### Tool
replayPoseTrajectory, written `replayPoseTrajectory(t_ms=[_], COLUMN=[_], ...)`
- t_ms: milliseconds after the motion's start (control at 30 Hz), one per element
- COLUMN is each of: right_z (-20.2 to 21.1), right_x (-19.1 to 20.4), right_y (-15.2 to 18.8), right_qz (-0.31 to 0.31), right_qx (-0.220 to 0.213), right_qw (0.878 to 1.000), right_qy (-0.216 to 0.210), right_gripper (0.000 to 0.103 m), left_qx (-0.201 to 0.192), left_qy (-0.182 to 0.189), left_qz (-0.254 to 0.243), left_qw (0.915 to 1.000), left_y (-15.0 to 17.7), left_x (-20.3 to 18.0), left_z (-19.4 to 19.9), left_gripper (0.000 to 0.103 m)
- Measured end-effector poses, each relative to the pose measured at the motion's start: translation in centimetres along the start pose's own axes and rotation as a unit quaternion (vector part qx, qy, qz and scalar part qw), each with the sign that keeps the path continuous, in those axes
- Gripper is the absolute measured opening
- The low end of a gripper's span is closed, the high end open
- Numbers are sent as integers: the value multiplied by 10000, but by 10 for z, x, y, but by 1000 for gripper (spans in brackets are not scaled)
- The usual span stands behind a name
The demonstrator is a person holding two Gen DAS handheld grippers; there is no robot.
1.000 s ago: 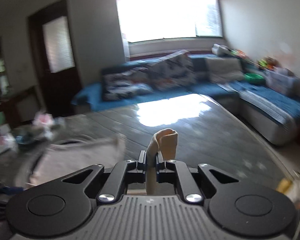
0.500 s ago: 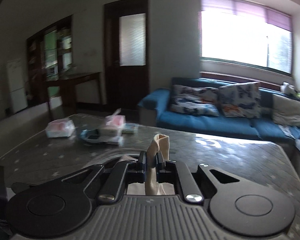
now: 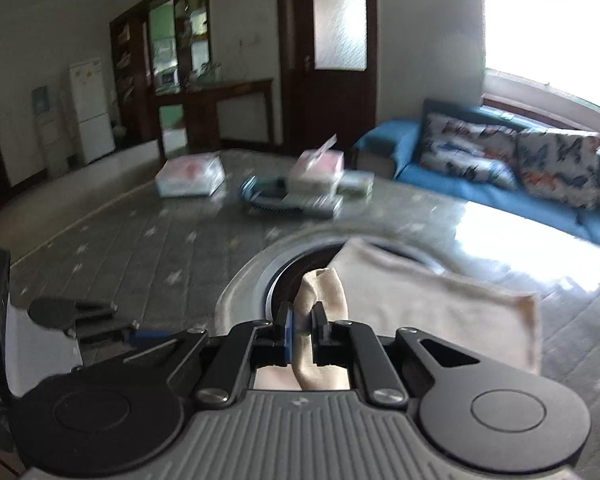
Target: Fold clothes
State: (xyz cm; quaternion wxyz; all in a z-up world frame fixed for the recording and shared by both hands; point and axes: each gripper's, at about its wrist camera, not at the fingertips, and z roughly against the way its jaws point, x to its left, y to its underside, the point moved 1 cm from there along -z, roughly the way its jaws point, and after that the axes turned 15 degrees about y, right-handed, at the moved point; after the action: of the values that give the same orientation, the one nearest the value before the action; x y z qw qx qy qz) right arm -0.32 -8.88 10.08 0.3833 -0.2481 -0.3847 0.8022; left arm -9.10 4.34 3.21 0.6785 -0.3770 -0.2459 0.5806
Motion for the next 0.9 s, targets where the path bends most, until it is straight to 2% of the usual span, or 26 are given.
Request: replayPoseTrajectory(t_ms=[133, 233, 333, 567, 700, 800, 900], right_z=[-14, -14, -6, 9, 20, 29, 33], right_x=[13, 15, 6, -47, -82, -108, -123], right_y=[10, 15, 16, 42, 67, 87, 100], right_qz=[27, 42, 66, -37, -341, -598, -795], right_qx=[200, 238, 207, 494, 699, 800, 866], right_qw=[9995, 9991, 9994, 9980, 9938, 9884, 9846], right_qy=[-230, -337, -273, 401, 789, 1146, 1297], right_gripper=[15, 15, 15, 15, 17, 21, 22], left_qx=[19, 23, -8, -88, 23, 150, 256], left_qy=[-45, -49, -23, 303, 573, 608, 625], left_qz=[42, 27, -3, -272, -465, -484, -444], left_qw=[10000, 10000, 10000, 9991, 9973, 9969, 9967], left_y=[2, 2, -1, -11, -11, -9, -7], left_x=[3, 2, 0, -17, -31, -33, -33], left_z=[1, 2, 3, -2, -12, -21, -27], left_gripper=[47, 47, 47, 45, 45, 44, 36])
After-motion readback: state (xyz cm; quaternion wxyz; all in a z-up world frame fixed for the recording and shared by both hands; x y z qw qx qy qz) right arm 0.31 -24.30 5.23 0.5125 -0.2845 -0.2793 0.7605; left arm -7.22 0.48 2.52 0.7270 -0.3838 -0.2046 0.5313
